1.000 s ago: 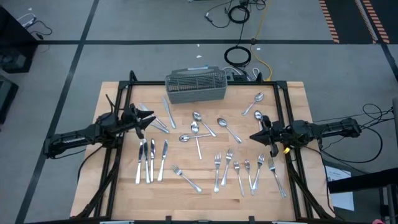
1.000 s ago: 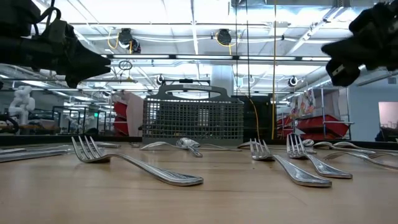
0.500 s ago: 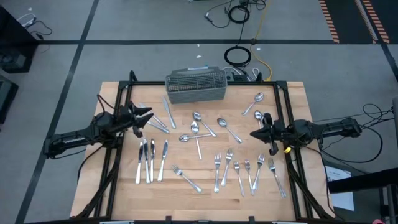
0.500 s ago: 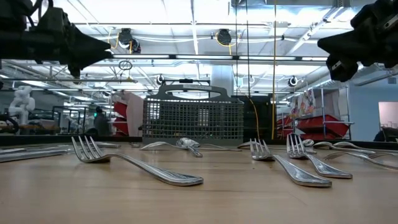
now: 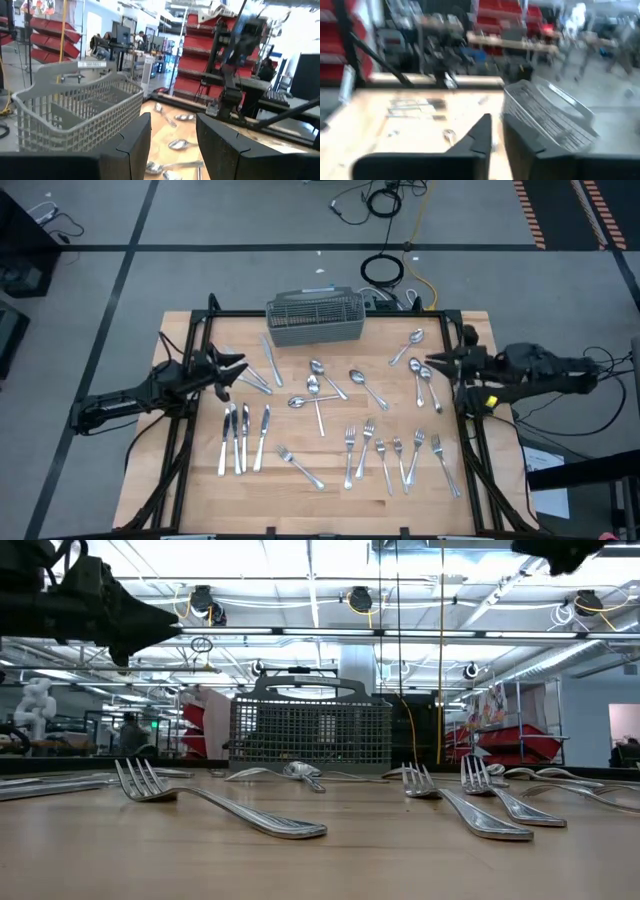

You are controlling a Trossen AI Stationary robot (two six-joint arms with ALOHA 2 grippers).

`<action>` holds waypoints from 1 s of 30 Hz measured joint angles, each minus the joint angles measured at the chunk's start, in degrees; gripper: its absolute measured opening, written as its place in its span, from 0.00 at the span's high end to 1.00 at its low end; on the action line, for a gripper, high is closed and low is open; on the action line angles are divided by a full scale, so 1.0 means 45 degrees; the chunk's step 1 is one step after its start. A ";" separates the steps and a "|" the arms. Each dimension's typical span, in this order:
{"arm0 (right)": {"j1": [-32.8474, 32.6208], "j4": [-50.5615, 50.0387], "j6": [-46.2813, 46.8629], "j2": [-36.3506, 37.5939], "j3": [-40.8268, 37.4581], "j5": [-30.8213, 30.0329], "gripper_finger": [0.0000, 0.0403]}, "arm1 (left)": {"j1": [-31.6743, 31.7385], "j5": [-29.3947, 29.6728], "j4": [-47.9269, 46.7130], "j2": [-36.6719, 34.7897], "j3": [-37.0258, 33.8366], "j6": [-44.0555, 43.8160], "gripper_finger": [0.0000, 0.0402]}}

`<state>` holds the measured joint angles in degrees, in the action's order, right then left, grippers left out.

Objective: Sort silverware
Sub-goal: Put the silver spoon into the gray utensil holder

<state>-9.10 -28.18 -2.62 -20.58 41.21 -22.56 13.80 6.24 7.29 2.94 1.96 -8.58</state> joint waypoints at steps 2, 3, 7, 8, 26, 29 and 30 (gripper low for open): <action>0.0000 -0.0674 0.0101 -0.1391 0.1177 -0.0181 0.78 | 0.0000 0.0000 -0.0193 0.0000 0.0000 0.0001 0.59; 0.0000 -0.1004 0.0243 -0.2065 0.1686 -0.0418 0.73 | 0.0000 0.0000 -0.0213 0.0000 0.0000 0.0001 0.59; 0.0035 -0.3313 0.1833 -0.4526 0.3148 -0.0741 0.58 | 0.0000 0.0000 -0.0169 0.0000 0.0000 0.0001 0.59; 0.0039 -0.3765 0.2279 -0.5070 0.3309 -0.0740 0.55 | 0.0000 0.0000 -0.0174 0.0000 0.0000 0.0001 0.59; 0.2727 -0.4415 0.4869 -1.0138 0.3375 0.2122 0.50 | -0.0003 0.0000 -0.0196 0.0000 0.0000 0.0016 0.59; 0.3438 -0.4354 0.4359 -1.0989 0.3376 0.2218 0.50 | -0.0003 0.0000 -0.0211 0.0000 0.0000 0.0006 0.59; 0.3691 -0.4273 0.4209 -1.1285 0.3372 0.2411 0.50 | -0.0004 0.0000 -0.0213 0.0000 0.0000 0.0006 0.59</action>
<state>7.51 -47.41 16.32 -71.37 56.38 -11.71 13.79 6.24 6.33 2.94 1.96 -8.56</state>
